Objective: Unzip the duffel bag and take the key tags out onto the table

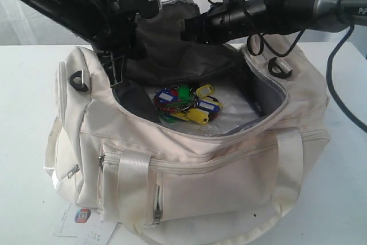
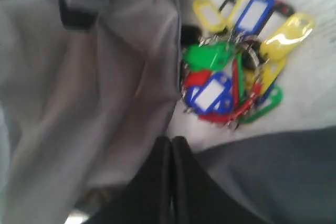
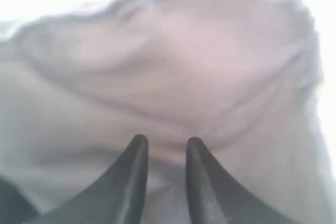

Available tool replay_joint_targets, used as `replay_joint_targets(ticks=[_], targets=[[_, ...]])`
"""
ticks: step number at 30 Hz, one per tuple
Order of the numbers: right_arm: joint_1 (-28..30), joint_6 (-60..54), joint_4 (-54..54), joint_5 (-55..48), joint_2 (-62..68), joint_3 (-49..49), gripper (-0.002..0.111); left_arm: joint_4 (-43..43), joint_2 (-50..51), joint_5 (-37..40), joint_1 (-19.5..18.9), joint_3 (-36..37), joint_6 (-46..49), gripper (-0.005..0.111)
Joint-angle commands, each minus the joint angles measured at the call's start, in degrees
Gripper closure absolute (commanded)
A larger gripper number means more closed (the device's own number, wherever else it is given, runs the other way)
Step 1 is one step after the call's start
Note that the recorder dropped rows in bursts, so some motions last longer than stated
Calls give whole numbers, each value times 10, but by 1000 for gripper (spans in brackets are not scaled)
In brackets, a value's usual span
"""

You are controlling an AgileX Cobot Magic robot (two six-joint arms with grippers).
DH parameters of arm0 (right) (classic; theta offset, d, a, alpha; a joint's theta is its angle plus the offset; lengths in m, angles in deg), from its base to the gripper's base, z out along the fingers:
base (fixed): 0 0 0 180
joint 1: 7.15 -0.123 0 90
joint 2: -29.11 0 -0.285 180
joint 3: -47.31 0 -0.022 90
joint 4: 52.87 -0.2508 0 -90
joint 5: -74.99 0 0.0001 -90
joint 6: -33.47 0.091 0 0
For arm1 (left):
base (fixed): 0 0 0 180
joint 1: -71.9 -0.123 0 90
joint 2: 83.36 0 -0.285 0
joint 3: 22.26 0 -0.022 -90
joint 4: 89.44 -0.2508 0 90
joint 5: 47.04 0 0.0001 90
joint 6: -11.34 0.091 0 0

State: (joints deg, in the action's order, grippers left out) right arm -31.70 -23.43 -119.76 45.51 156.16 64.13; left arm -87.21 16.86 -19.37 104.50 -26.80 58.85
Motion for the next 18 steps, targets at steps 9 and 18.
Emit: replay_joint_targets(ticks=[9, 18], targets=[[23, 18, 54, -113, -109, 8, 83, -28, 133, -383, -99, 23, -24, 107], [23, 151, 286, -188, -179, 7, 83, -22, 86, -447, -99, 23, -15, 107]])
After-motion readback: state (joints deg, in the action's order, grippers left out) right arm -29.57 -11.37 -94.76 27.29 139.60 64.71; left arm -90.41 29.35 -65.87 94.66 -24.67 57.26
